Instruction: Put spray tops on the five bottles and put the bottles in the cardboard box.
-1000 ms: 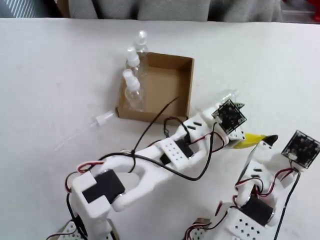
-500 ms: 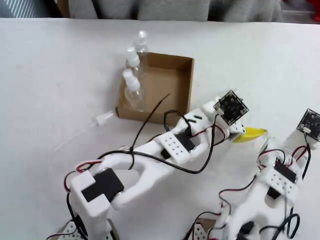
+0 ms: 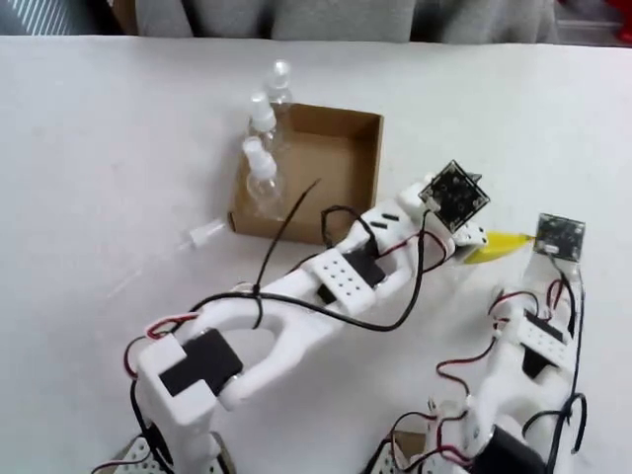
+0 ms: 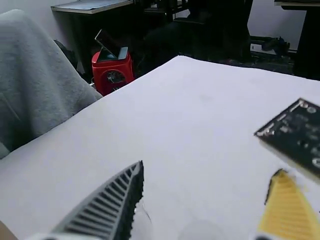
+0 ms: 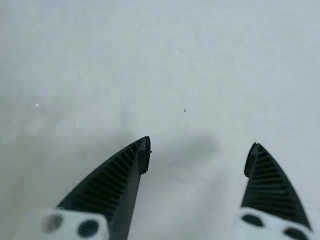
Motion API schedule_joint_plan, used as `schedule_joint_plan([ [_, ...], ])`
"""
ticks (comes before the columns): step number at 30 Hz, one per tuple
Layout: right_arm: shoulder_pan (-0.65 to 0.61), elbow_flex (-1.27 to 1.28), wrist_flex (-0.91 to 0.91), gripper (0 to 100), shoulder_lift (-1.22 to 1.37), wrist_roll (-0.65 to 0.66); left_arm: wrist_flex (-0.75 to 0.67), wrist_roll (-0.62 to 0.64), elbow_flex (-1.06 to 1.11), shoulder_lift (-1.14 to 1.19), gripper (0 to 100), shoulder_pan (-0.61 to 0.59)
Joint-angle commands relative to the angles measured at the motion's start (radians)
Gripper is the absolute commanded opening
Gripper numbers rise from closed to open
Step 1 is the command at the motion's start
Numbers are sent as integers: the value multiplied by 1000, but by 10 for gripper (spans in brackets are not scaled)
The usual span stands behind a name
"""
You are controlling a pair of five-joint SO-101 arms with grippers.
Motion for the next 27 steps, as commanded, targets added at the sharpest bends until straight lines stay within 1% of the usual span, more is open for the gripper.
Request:
schedule_joint_plan([
  [1,-54,75,-16,279,-170,77,5,3,-91,-62,379,-15],
  [6,-104,221,-15,277,-447,71,5,3,-98,-62,378,-15],
  [9,-150,310,7,276,-605,-23,5,3,-98,-61,378,-18],
  [12,-205,334,148,276,-740,-80,5,3,-101,-42,378,-22],
  [16,-249,334,306,276,-894,-98,5,3,-126,-12,378,-30],
  [21,-259,336,407,276,-1018,-138,9,3,-120,-27,378,-27],
  [25,-283,338,440,276,-1040,-140,121,3,-126,-84,380,-28],
  [27,-289,345,440,276,-1040,-140,155,3,-124,-116,380,-28],
])
